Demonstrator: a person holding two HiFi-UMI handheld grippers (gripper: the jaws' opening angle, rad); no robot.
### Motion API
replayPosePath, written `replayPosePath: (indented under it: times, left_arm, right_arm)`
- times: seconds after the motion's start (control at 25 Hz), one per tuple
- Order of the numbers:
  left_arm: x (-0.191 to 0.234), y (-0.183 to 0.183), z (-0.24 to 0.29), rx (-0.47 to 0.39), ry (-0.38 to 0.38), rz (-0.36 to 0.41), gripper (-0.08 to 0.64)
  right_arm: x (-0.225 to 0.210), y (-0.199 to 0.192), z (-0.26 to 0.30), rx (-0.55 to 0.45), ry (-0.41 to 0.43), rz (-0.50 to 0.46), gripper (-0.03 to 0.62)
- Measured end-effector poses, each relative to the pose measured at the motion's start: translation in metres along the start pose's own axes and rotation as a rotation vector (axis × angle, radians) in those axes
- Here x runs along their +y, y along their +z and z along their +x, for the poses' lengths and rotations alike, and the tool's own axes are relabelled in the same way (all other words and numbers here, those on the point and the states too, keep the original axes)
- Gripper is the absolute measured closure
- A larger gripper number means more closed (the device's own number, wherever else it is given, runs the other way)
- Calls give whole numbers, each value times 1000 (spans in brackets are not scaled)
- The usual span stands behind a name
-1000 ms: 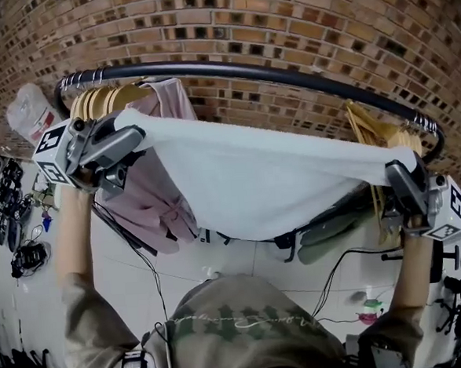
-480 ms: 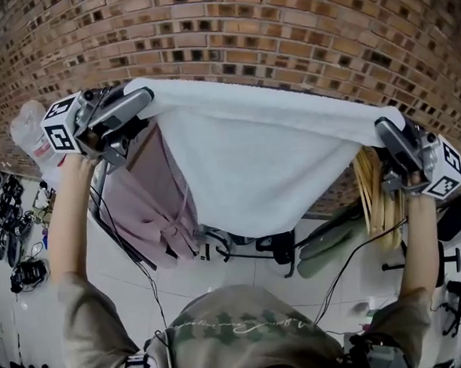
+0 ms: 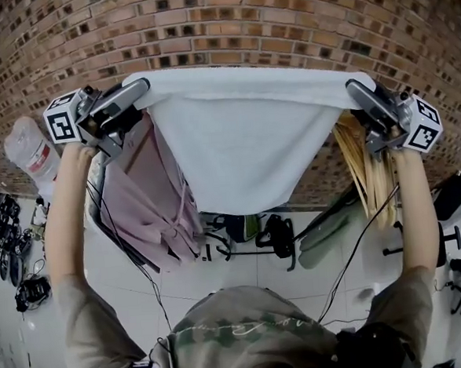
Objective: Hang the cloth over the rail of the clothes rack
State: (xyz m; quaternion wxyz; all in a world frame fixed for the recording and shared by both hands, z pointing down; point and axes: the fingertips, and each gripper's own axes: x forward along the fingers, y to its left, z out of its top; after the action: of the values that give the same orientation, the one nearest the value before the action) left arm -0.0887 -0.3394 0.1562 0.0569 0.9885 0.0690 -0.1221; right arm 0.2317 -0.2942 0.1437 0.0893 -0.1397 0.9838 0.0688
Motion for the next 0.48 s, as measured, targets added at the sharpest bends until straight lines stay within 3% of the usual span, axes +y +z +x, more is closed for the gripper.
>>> replayPosePath:
  times: [0.2, 0.48]
  left_arm:
    - [0, 8, 0, 6, -3, -6, 544]
    - [21, 15, -8, -32, 111, -20, 544]
  right_arm:
    - [-9, -1, 2, 6, -19, 28, 572]
    - [-26, 12, 20, 3, 13, 30, 572]
